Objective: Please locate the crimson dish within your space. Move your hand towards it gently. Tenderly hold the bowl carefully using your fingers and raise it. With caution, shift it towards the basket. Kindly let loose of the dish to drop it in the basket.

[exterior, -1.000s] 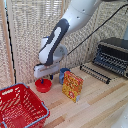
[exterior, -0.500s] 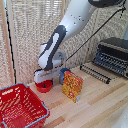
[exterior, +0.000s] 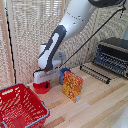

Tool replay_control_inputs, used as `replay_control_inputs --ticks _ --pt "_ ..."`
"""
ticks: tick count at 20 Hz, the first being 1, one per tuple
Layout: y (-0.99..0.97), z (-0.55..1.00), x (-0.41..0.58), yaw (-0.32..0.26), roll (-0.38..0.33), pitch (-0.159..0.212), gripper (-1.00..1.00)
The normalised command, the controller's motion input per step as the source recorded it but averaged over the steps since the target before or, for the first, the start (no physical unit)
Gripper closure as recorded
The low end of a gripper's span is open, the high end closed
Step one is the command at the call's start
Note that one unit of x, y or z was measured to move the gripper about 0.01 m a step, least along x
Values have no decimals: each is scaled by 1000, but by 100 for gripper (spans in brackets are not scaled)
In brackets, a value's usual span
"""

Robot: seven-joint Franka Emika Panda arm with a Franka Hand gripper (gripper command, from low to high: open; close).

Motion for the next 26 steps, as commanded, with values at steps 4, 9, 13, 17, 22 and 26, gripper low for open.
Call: replay_control_inputs --ticks 4,9,13,17,22,26 --pt "178 1000 5 -9 0 61 100" --pt "257 1000 18 6 0 72 100" --pt "339 849 -8 7 19 132 100" --pt "616 682 -186 24 55 103 100" --pt "778 589 -305 1 3 37 100" --pt "850 420 -246 0 0 44 100"
